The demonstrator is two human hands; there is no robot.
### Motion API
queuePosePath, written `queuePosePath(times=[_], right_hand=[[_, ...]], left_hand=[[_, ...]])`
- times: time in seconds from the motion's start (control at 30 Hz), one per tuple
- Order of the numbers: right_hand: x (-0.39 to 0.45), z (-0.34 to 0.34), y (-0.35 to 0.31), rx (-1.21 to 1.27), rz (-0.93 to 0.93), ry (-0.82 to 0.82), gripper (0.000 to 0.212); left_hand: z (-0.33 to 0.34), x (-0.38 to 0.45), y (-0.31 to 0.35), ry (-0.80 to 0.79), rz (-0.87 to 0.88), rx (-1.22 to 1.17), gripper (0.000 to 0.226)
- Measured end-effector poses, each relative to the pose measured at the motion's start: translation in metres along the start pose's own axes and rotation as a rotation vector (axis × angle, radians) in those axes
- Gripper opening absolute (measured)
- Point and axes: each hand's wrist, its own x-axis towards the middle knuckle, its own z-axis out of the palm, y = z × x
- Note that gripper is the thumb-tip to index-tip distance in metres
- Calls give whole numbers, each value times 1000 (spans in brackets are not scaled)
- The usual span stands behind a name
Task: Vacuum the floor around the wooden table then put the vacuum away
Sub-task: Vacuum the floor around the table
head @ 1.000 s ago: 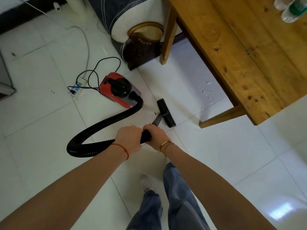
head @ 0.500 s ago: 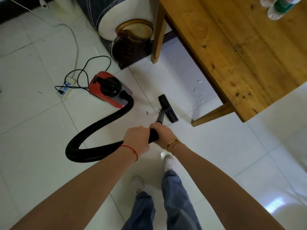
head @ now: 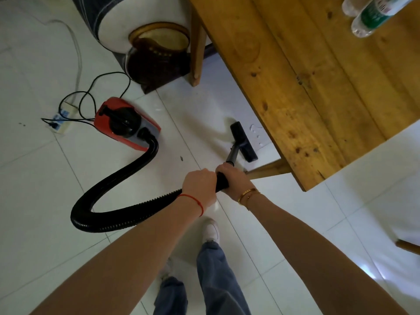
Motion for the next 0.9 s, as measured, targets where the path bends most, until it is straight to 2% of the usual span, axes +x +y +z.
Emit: queuePosePath(times=[0.3, 0.9], right_hand=[[1, -3, -1, 8, -23, -18, 23], [-60, 116, -132, 66, -123, -76, 23]], left_hand=[[-1, -3, 0, 2, -27, -33, 15], [76, -146, -93, -34, -155, -11, 15]])
